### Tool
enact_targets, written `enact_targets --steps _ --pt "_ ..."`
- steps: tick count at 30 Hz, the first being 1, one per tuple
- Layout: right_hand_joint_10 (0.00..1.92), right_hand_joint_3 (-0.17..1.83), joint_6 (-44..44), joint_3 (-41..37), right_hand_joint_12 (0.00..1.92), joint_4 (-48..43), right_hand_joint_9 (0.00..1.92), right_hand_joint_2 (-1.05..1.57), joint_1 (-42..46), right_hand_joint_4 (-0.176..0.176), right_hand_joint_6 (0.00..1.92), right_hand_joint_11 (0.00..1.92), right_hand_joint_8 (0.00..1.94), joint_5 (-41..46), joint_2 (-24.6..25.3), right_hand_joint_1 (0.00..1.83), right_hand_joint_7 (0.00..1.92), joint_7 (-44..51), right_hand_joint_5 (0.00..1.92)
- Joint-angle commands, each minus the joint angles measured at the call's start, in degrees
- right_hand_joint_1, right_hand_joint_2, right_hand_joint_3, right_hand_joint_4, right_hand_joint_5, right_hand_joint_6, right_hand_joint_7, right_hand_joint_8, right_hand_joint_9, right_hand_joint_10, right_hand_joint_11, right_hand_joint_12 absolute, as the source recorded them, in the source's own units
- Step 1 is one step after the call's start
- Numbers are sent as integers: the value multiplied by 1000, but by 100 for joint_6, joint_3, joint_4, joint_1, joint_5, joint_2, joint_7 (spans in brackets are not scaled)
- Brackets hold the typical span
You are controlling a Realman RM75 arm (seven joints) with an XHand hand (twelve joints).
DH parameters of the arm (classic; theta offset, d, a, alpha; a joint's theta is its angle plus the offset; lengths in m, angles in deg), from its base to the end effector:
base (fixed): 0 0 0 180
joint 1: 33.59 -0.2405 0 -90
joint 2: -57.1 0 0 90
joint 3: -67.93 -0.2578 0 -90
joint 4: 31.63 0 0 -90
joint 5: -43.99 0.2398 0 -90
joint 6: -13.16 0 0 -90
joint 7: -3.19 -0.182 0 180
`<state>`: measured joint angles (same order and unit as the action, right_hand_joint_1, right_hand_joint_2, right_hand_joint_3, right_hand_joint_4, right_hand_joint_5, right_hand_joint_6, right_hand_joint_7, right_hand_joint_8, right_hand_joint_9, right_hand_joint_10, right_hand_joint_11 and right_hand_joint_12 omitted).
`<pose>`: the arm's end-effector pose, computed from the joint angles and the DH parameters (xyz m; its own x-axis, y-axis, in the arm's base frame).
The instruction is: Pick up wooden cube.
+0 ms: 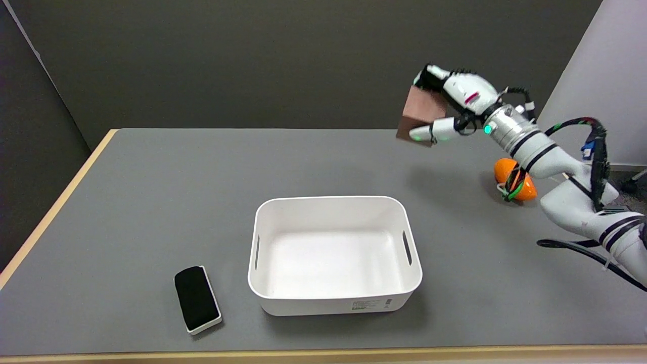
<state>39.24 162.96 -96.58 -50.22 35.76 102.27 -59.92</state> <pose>-0.1604 -0.4615 0.4592 0.9688 0.1680 0.1821 -0.1579 -0.1474 0.9764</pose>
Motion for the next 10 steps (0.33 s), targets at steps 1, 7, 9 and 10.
enact_targets --steps 1,7,9,10 --pt "1308 111 566 -662 1921 -2464 801 1237 1284 -176 1521 549 1475 1548 -248 1180 829 -870 519" --pt "1308 115 668 -630 1921 -3685 808 1229 2344 -176 1508 579 1455 2300 -375 1185 839 -1156 524" --pt "1307 141 822 -588 1921 -3883 817 1211 2632 -176 1504 652 1441 2514 -358 1187 847 -1142 537" --pt "1307 156 1218 -365 1921 -3814 819 1199 2709 -174 1496 663 1432 2639 -282 1189 853 -1200 546"
